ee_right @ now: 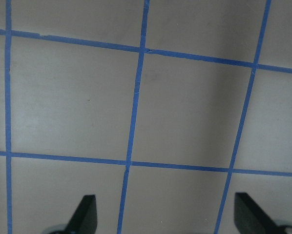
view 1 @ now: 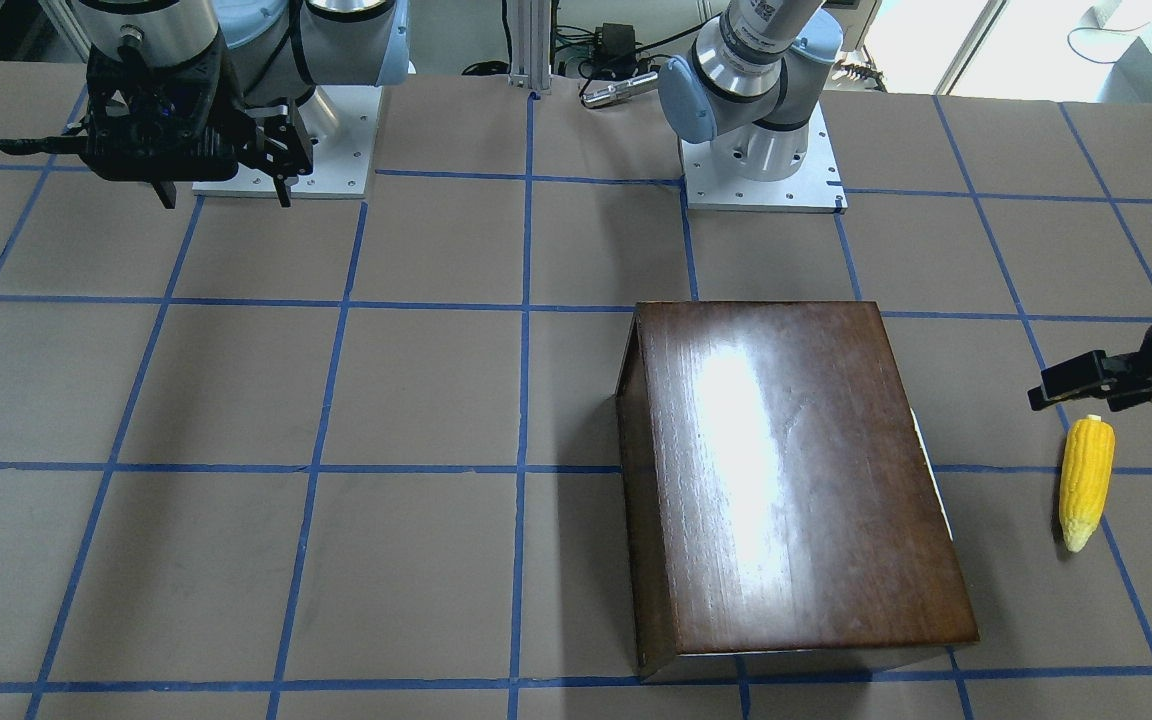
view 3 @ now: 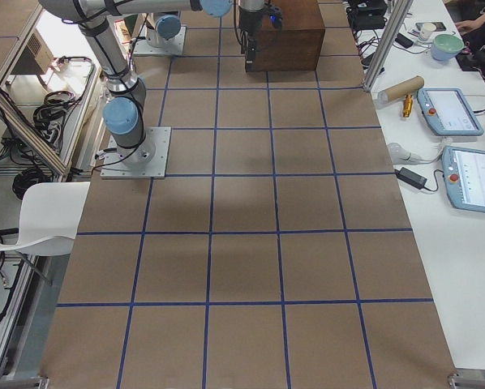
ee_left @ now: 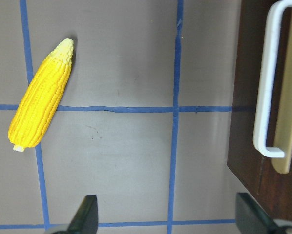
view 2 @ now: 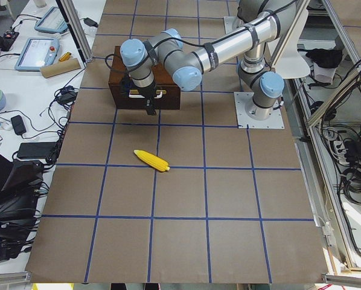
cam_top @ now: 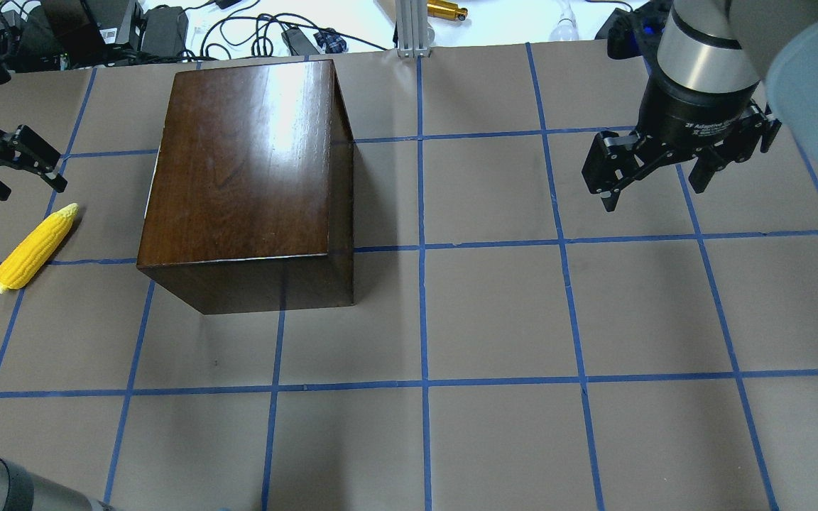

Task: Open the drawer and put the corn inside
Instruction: 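Lower the left gripper beside the cabinet to the white drawer handle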

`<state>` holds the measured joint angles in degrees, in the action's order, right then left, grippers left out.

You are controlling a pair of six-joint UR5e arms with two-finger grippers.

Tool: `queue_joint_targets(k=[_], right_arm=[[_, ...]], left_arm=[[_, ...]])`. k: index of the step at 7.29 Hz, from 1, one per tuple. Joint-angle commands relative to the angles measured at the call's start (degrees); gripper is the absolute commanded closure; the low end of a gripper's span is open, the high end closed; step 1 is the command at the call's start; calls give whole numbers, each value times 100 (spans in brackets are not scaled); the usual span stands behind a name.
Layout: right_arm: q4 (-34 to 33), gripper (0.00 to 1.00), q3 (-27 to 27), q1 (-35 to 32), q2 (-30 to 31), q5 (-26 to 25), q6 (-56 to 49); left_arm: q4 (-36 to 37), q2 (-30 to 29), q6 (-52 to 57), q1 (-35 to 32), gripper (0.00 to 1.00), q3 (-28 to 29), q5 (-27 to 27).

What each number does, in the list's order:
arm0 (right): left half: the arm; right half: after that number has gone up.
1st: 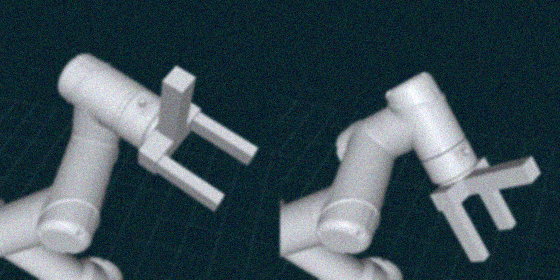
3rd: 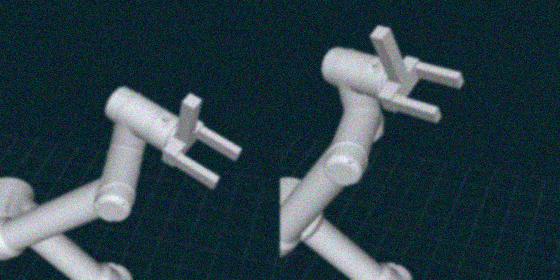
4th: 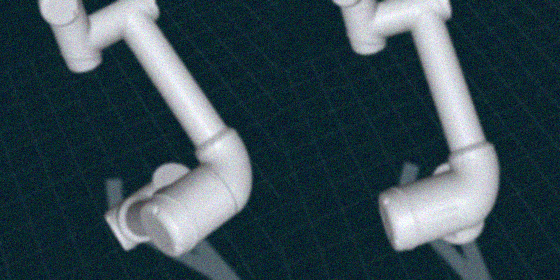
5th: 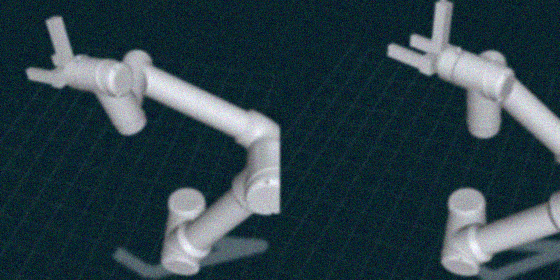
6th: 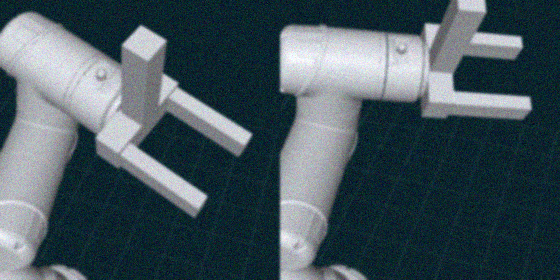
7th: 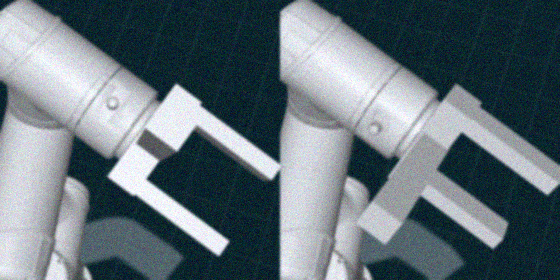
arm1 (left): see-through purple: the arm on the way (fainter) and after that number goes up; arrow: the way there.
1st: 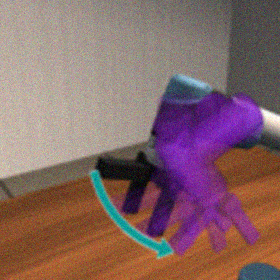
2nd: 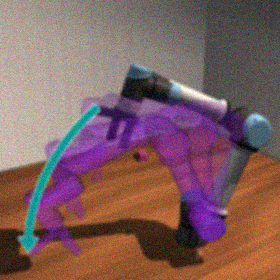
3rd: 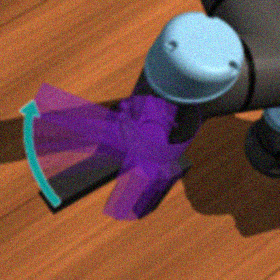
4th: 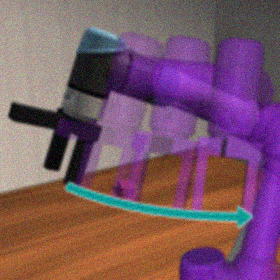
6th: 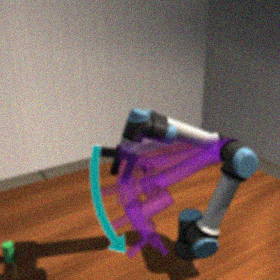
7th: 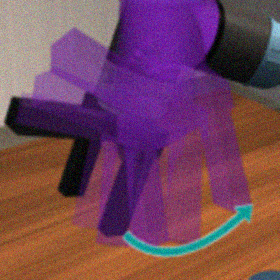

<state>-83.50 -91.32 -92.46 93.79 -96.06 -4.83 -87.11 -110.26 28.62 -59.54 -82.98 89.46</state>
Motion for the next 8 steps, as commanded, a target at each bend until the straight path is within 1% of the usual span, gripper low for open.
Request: queue_joint_targets(k=[1,2,3,4,5,8], right_arm=[[0,0,0,0,8,0,0],[0,0,0,0,8,0,0],[0,0,0,0,8,0,0],[0,0,0,0,8,0,0],[0,0,0,0,-1,0,0],[0,0,0,0,8,0,0]], left_arm=[[352,-381,-15,-5,0,-131,-173],[335,-417,-23,-5,0,-140,-1027],[265,-426,-32,-22,0,-140,-1679],[221,-426,-6,-75,0,-149,-2208],[212,-426,-15,-171,0,-149,-2292],[221,-593,12,-286,0,-149,-2266]])
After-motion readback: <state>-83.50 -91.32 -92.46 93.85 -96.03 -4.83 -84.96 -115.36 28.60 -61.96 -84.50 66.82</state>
